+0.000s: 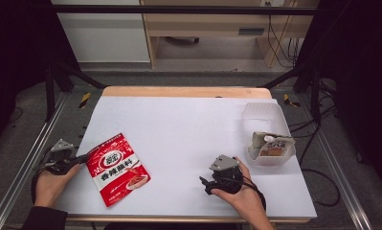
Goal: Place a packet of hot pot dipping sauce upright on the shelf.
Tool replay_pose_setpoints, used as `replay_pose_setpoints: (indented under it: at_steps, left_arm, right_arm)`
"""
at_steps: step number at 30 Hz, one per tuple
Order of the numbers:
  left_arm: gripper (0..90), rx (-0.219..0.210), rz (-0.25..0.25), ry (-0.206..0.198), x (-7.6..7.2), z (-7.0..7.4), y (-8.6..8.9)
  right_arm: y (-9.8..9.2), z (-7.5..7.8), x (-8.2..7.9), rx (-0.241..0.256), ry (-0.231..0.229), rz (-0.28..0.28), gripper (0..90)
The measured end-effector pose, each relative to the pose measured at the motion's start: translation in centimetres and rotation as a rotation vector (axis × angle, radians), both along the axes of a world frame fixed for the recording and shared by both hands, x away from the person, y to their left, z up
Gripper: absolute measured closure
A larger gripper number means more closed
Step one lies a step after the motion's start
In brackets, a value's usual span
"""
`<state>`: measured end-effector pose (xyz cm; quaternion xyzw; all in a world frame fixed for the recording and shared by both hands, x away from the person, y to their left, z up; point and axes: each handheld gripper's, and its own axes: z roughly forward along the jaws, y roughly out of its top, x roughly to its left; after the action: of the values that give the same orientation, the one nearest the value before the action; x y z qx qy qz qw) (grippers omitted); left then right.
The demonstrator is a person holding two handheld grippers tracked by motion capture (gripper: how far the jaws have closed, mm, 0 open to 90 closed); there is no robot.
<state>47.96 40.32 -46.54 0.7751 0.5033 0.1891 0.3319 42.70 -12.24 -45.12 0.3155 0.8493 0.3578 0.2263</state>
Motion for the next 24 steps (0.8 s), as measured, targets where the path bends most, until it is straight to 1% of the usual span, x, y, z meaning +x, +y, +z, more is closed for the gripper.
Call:
replay_pose_setpoints:
  at_steps: [2, 7, 16, 17, 20, 24]
  left_arm:
    - [90.0, 0.003, -0.005, -0.005, -0.1, 0.2, 0.0]
    - [90.0, -0.004, -0.015, -0.026, -0.3, 0.9, -0.1]
    - [90.0, -0.003, -0.029, -0.051, -0.5, 1.5, -0.4]
    - [90.0, -0.001, -0.030, -0.058, -0.6, 1.6, -0.5]
    - [90.0, -0.012, -0.039, -0.068, -0.6, 1.9, -0.6]
    - [90.0, -0.009, -0.056, -0.095, -0.8, 2.5, -1.2]
  right_arm:
    - [0.0, 0.0, 0.0, 0.000, 0.000, -0.001, 14.5]
    - [0.0, 0.0, 0.0, 0.000, -0.002, 0.000, 14.5]
    - [0.0, 0.0, 0.0, 0.000, -0.001, -0.004, 14.4]
    - [0.0, 0.0, 0.0, 0.000, 0.000, -0.004, 14.4]
    - [0.0, 0.0, 0.0, -0.001, -0.001, -0.001, 14.4]
    - [0.0, 0.0, 0.0, 0.000, -0.001, 0.000, 14.3]
